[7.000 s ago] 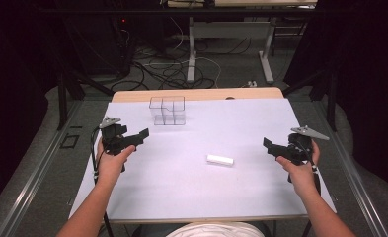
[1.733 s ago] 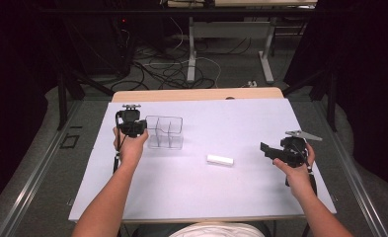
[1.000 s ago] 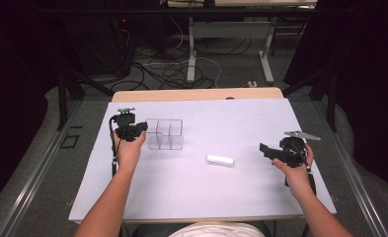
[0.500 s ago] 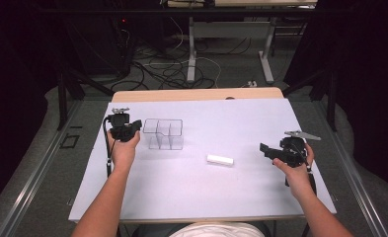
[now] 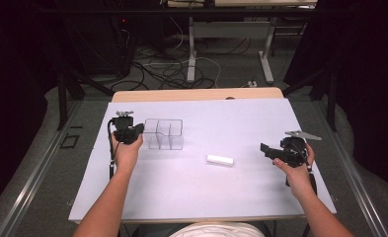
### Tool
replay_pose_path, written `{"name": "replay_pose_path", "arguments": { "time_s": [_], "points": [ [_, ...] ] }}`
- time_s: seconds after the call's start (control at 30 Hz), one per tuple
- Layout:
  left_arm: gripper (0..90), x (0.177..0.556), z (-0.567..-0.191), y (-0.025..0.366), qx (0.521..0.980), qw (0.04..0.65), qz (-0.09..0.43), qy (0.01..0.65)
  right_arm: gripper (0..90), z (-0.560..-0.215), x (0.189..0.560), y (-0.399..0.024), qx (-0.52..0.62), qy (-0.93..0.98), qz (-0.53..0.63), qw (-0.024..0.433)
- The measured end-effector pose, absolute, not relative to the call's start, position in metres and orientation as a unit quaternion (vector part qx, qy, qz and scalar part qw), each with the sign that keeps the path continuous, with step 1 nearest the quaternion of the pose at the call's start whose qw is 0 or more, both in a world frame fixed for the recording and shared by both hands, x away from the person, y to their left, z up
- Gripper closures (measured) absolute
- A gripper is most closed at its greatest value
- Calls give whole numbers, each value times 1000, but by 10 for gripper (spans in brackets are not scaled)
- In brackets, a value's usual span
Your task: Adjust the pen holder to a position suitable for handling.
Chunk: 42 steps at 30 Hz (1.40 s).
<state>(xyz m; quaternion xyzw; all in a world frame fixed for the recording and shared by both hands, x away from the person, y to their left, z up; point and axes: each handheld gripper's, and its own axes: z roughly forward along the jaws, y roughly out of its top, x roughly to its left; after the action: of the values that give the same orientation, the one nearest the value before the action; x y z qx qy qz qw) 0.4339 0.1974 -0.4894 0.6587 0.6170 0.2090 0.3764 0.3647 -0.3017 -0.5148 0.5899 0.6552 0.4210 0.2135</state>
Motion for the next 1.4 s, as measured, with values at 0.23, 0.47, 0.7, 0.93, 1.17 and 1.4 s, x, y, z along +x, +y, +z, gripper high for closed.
{"name": "replay_pose_path", "arguments": {
  "time_s": [0.23, 0.47, 0.7, 0.93, 1.17, 1.4],
  "points": [
    [900, 432, -490, 195, 654, 381, 206, 620, 147, -515, 365, -300, 588, 658, 421, 212],
    [900, 429, -491, 177, 664, 387, 209, 605, 147, -515, 366, -300, 590, 656, 422, 209],
    [900, 429, -492, 151, 677, 391, 210, 587, 147, -516, 366, -299, 590, 657, 421, 206],
    [900, 433, -493, 126, 684, 399, 203, 576, 147, -517, 367, -298, 591, 657, 421, 203],
    [900, 436, -493, 104, 690, 402, 195, 569, 147, -517, 367, -298, 591, 658, 421, 201],
    [900, 434, -493, 91, 691, 410, 181, 567, 147, -518, 367, -298, 592, 658, 421, 199]
  ]
}}
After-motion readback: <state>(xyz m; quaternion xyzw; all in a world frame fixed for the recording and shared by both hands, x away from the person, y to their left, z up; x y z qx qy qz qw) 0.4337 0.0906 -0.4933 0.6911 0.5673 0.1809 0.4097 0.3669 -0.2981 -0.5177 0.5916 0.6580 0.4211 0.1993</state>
